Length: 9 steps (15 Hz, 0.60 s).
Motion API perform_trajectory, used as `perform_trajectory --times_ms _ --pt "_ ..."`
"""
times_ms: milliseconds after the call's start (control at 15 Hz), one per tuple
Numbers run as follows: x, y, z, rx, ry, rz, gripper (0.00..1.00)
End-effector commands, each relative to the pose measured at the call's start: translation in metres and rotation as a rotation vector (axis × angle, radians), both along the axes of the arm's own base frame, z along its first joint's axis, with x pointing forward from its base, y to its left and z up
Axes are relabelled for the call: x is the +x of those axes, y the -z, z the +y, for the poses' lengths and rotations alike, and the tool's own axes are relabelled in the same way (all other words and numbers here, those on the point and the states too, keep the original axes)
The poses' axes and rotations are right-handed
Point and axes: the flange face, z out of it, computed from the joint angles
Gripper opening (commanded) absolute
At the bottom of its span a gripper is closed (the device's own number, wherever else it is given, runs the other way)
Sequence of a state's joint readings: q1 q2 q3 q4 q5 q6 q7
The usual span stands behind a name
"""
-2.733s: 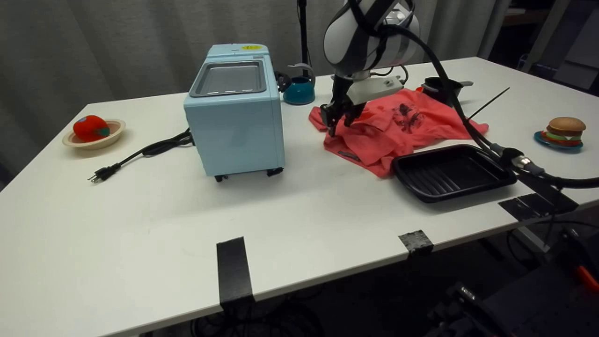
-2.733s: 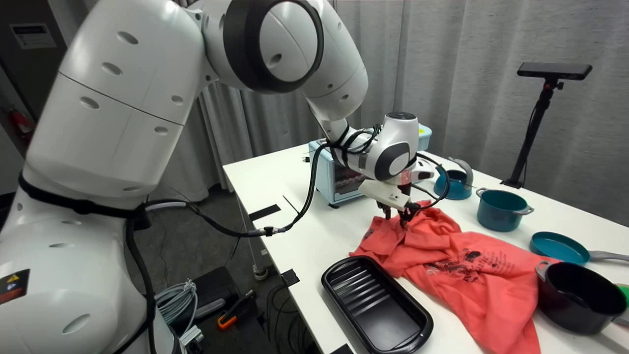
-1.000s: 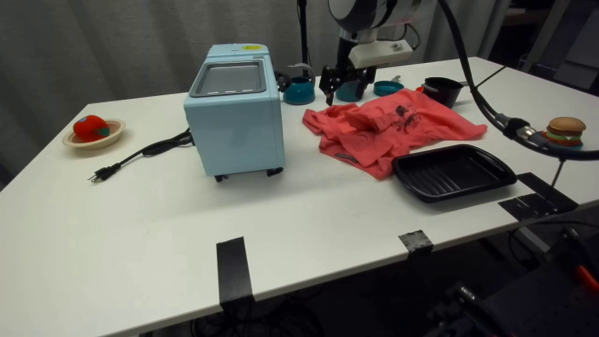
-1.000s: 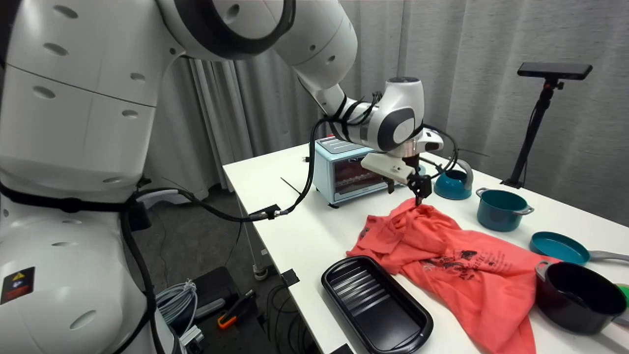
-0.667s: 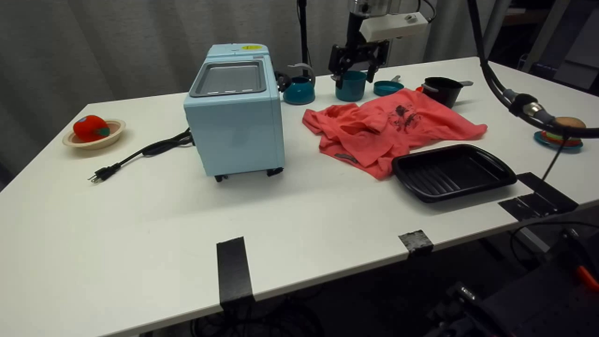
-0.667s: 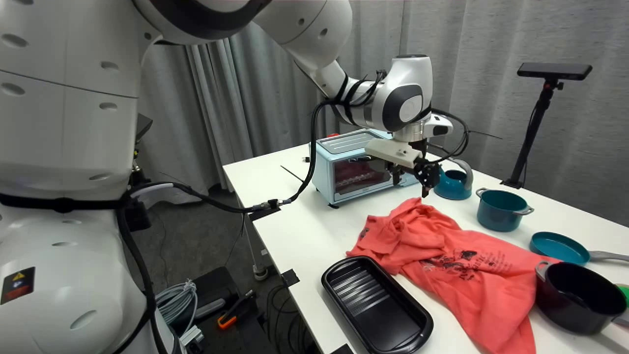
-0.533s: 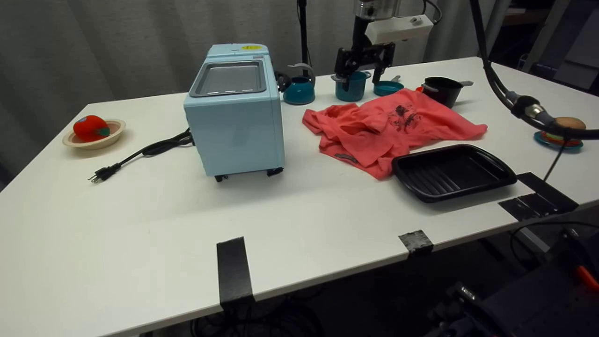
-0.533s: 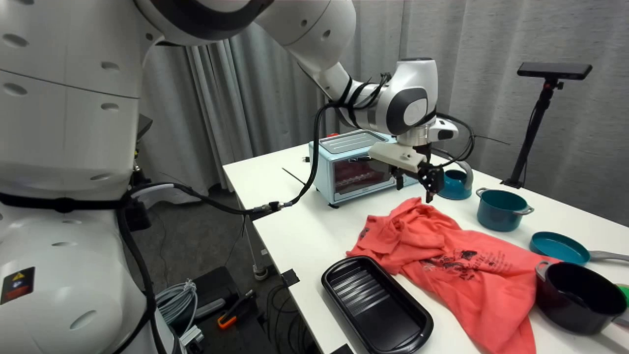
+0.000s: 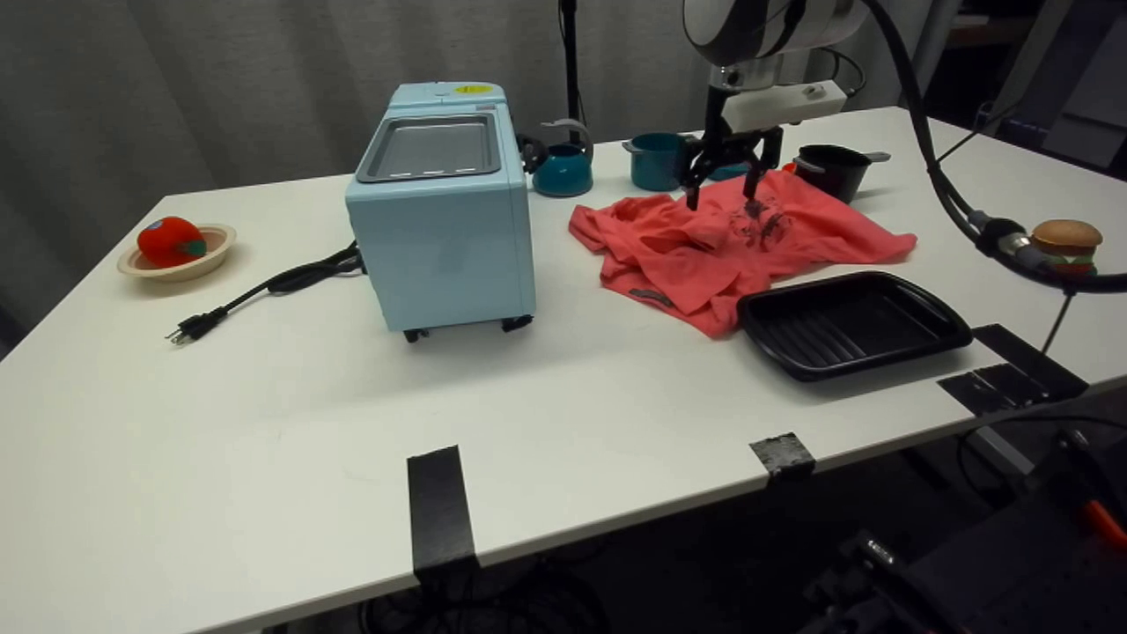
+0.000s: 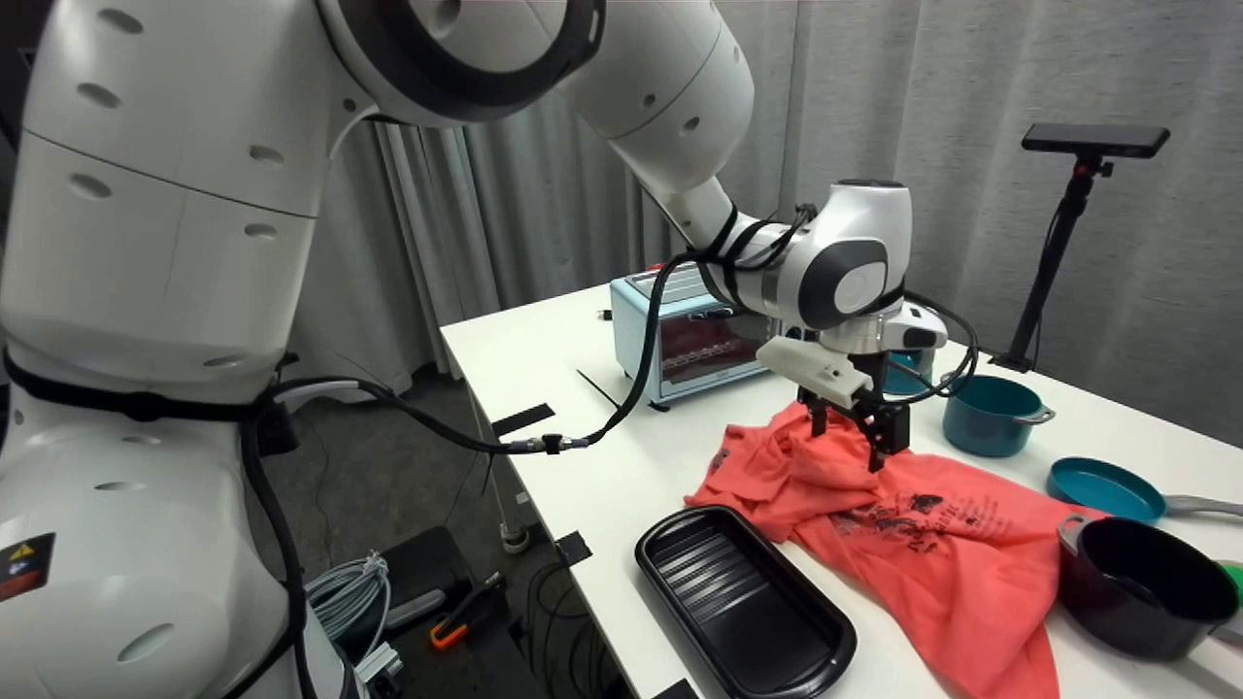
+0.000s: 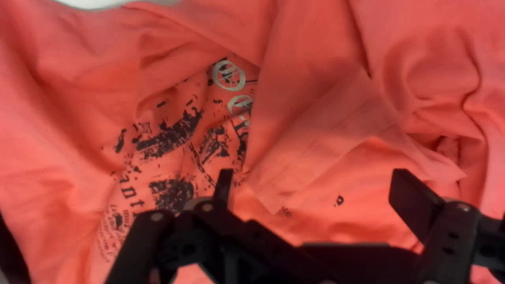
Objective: Unfold the peach shirt on the table.
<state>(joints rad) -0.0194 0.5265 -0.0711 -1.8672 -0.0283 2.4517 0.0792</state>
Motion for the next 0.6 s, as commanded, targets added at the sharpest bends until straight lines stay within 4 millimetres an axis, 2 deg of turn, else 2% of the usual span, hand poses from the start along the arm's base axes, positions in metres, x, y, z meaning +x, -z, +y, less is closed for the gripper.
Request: perform_trajectory --times_ms 0,267,400,467,533 --pt "0.004 0.021 -0.014 0.023 0.047 -0.001 1.0" --pt "0.01 0.038 -0.016 0.038 0.049 0.006 0.99" --pt "0.011 0.045 -0.009 0.043 0.046 0.004 0.95" --pt "0.012 0.047 -0.005 0.046 0.042 0.001 0.87" --pt "0.014 0.048 -0.002 0.048 0.038 -0.002 0.7"
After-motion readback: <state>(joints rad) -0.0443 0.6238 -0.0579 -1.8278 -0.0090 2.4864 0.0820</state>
